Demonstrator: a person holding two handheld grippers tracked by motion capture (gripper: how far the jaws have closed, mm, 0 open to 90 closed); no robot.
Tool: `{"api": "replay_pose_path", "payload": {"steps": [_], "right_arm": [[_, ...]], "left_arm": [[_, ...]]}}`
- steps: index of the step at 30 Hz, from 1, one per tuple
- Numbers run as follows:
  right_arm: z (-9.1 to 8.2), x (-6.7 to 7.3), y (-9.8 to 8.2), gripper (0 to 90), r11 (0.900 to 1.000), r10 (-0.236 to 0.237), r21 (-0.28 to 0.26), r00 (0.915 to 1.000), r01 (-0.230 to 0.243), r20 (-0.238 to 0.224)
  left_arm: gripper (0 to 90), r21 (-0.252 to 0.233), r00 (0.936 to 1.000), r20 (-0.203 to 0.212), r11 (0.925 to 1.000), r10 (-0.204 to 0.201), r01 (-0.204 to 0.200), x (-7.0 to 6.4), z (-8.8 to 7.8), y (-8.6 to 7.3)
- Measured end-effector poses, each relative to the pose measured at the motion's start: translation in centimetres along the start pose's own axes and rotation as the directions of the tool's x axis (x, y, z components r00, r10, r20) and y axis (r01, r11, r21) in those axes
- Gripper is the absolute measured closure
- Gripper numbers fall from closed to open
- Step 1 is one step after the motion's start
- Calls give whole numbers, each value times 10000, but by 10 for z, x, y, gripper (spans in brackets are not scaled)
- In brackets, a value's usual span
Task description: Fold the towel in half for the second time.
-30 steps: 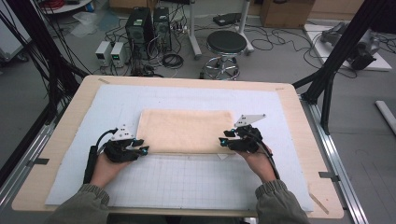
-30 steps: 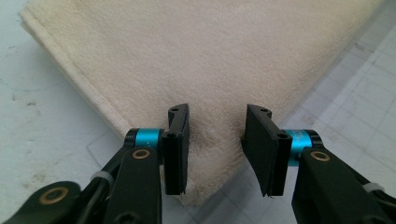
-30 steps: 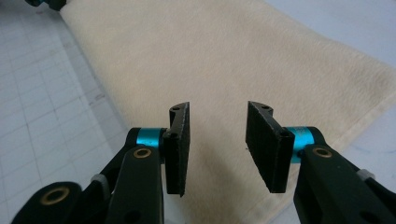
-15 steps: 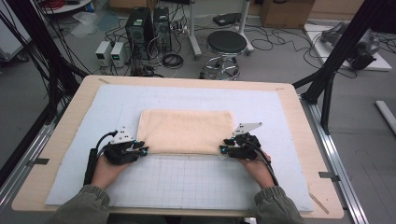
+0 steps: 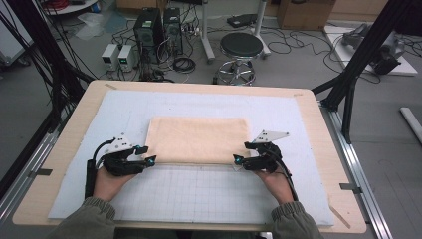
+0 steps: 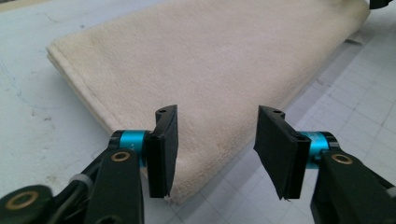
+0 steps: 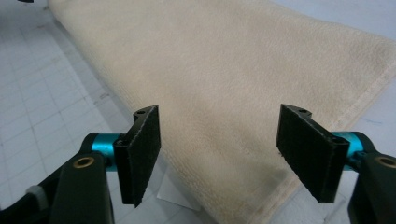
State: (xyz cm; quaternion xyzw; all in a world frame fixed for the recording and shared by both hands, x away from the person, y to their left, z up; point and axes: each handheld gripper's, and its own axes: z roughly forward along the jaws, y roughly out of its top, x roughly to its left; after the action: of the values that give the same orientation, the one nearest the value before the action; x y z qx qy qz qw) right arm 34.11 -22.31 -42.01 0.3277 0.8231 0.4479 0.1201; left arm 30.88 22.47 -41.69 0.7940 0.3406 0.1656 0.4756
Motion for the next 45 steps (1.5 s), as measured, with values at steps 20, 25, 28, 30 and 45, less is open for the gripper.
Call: {"api": "replay_pose_path", "payload": {"steps": [20,25,28,30,45], "right_arm": [[-16,10,-4,138,9994,-2,-333,9998,9,203],[-19,12,-6,128,9993,-154,-347,9996,163,244],[-22,14,-7,125,9991,-164,-394,9995,175,286],[-24,15,-8,124,9991,-171,-371,9994,181,285],[-36,22,-14,121,9980,-273,-555,9990,293,363]], "left_arm": [[250,-63,9997,-226,9999,132,-133,-9,-11,2],[242,-61,9996,-237,9999,155,-157,-12,-14,1],[237,-66,9994,-274,9998,208,-210,-14,-15,0],[234,-83,9993,-283,9997,231,-234,-15,-16,0],[165,-291,9992,-341,9993,232,-242,-21,-28,-2]]}}
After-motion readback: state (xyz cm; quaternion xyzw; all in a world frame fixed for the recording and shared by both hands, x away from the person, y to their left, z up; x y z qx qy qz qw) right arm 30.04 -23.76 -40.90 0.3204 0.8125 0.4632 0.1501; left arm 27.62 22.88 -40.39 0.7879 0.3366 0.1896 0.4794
